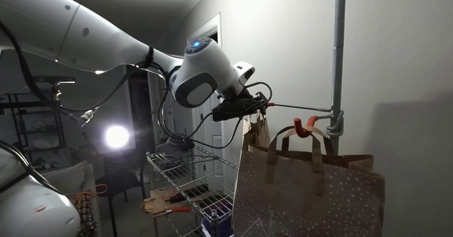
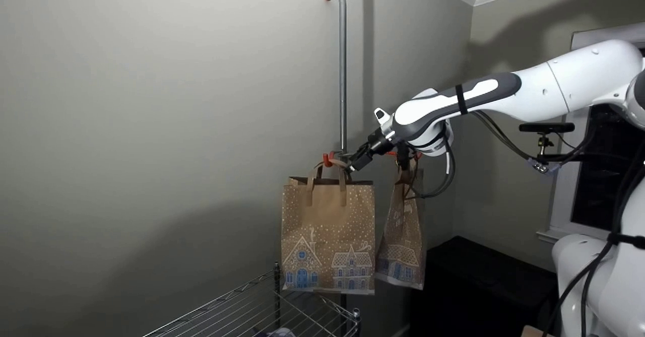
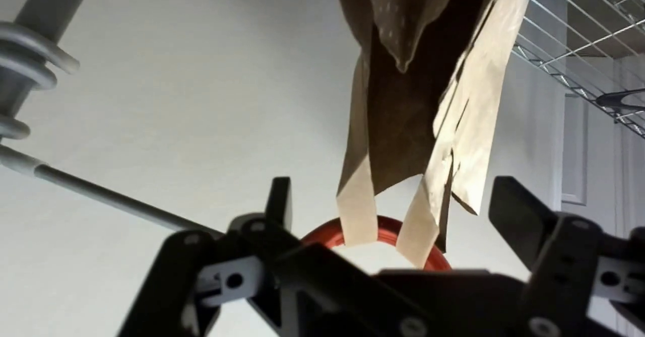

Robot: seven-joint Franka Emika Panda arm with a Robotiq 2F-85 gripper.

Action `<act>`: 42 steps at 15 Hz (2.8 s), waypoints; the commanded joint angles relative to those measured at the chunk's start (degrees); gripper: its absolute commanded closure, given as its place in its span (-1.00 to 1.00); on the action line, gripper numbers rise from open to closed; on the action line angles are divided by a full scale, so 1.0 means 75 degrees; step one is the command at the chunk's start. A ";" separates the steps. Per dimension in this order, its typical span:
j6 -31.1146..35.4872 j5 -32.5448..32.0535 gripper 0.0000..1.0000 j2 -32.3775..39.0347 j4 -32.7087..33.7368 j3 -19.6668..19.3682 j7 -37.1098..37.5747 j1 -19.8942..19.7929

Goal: Move the brown bags to the metal rack

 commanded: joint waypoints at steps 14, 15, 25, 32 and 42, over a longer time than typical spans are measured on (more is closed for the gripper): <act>-0.0436 0.1502 0.48 0.0358 0.1064 -0.3412 -0.2550 0.3394; -0.0500 0.1486 0.59 0.0340 0.1092 -0.3544 -0.2563 0.3521; -0.1198 0.1404 0.94 -0.0404 0.1246 -0.3985 -0.2848 0.4011; -0.2014 0.1392 0.93 -0.1195 0.1367 -0.3570 -0.3125 0.3948; -0.2345 0.1354 0.92 -0.0360 0.1787 -0.2621 -0.2653 0.3645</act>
